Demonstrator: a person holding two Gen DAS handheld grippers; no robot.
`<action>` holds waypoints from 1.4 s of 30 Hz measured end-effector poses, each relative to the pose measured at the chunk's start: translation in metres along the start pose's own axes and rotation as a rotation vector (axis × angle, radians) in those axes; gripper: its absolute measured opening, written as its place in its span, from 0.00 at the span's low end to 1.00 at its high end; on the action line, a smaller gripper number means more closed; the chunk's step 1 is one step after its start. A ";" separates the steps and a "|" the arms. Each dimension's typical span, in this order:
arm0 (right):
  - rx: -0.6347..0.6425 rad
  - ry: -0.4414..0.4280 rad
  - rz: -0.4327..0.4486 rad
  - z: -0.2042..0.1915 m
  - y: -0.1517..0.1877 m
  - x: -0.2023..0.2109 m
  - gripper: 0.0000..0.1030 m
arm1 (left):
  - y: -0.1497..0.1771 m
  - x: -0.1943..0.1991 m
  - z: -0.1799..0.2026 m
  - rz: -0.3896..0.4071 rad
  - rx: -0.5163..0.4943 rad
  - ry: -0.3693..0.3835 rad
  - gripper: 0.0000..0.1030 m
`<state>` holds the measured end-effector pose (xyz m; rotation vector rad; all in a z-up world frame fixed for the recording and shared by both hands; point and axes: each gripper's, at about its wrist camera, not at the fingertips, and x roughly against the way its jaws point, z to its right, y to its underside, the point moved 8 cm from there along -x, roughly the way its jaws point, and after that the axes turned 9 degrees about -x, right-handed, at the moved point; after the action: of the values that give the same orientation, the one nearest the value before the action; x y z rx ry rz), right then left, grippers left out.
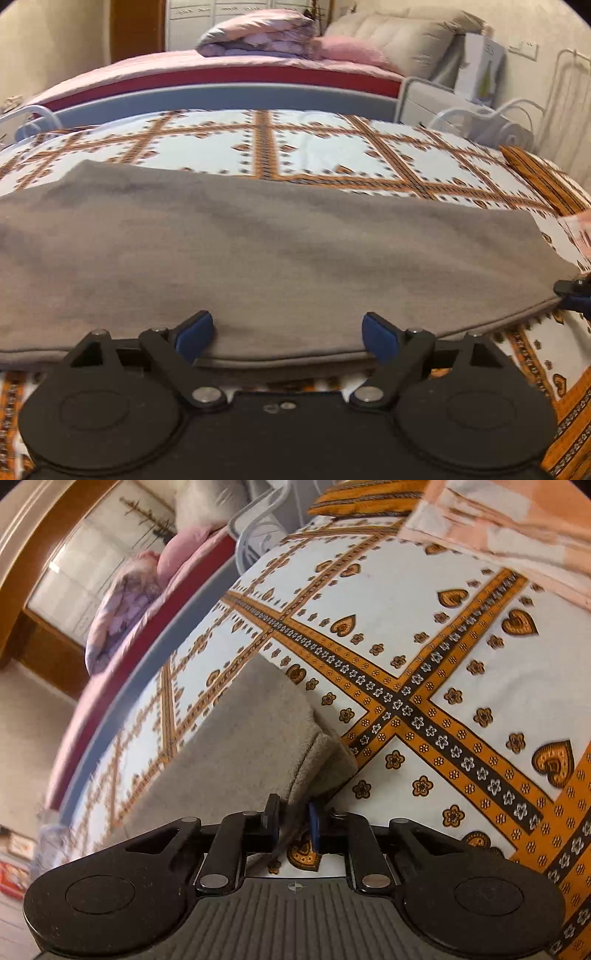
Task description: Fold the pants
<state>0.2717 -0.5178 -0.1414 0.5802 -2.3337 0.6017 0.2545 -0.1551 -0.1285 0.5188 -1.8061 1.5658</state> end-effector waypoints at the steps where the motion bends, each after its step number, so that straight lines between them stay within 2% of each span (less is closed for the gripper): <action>1: -0.027 -0.008 -0.006 0.002 0.000 0.001 0.18 | 0.001 -0.005 0.007 -0.017 -0.009 0.009 0.82; 4: -0.043 -0.010 -0.014 0.005 -0.001 0.000 0.19 | 0.005 -0.015 0.020 -0.038 -0.068 0.003 0.92; 8: -0.041 -0.010 -0.014 0.004 -0.002 -0.002 0.19 | 0.005 -0.017 0.020 -0.050 -0.070 0.012 0.94; 13: -0.166 -0.052 -0.038 0.014 0.001 0.006 0.20 | 0.007 -0.016 0.021 -0.039 -0.075 0.009 0.94; 18: -0.201 -0.069 -0.037 0.016 -0.001 0.000 0.20 | 0.007 -0.017 0.022 -0.036 -0.078 0.001 0.94; 19: -0.182 -0.061 -0.031 0.014 -0.002 -0.001 0.20 | 0.007 -0.017 0.022 -0.036 -0.080 -0.005 0.94; 21: -0.089 -0.023 -0.012 0.004 -0.002 -0.002 0.10 | 0.008 -0.018 0.024 -0.037 -0.091 -0.014 0.94; 24: 0.087 -0.022 0.070 -0.029 -0.001 0.011 0.08 | 0.006 -0.016 0.020 -0.021 -0.116 0.017 0.94; 25: 0.155 -0.029 0.103 -0.045 0.002 0.019 0.08 | 0.003 -0.013 0.012 -0.010 -0.101 0.037 0.81; 26: 0.223 -0.034 0.131 -0.060 0.007 0.025 0.08 | 0.000 -0.008 -0.004 0.001 -0.085 0.028 0.64; 30: 0.419 -0.075 0.187 -0.120 0.047 0.036 0.08 | -0.001 0.021 -0.099 0.056 -0.027 -0.043 0.62; 34: 0.566 -0.184 0.172 -0.193 0.111 0.022 0.08 | 0.019 0.056 -0.214 0.036 0.037 -0.144 0.62; 38: 0.678 -0.294 0.068 -0.261 0.196 -0.016 0.08 | 0.045 0.087 -0.285 0.036 0.137 -0.207 0.62; 40: 0.755 -0.328 -0.014 -0.288 0.249 -0.039 0.09 | 0.052 0.093 -0.302 0.026 0.182 -0.216 0.63; 42: 0.831 -0.367 -0.127 -0.298 0.303 -0.060 0.15 | 0.055 0.097 -0.310 0.022 0.194 -0.229 0.67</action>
<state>0.2906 -0.0967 -0.0586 1.2849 -2.2713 1.5255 0.2221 0.1694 -0.0843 0.8004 -1.8398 1.7673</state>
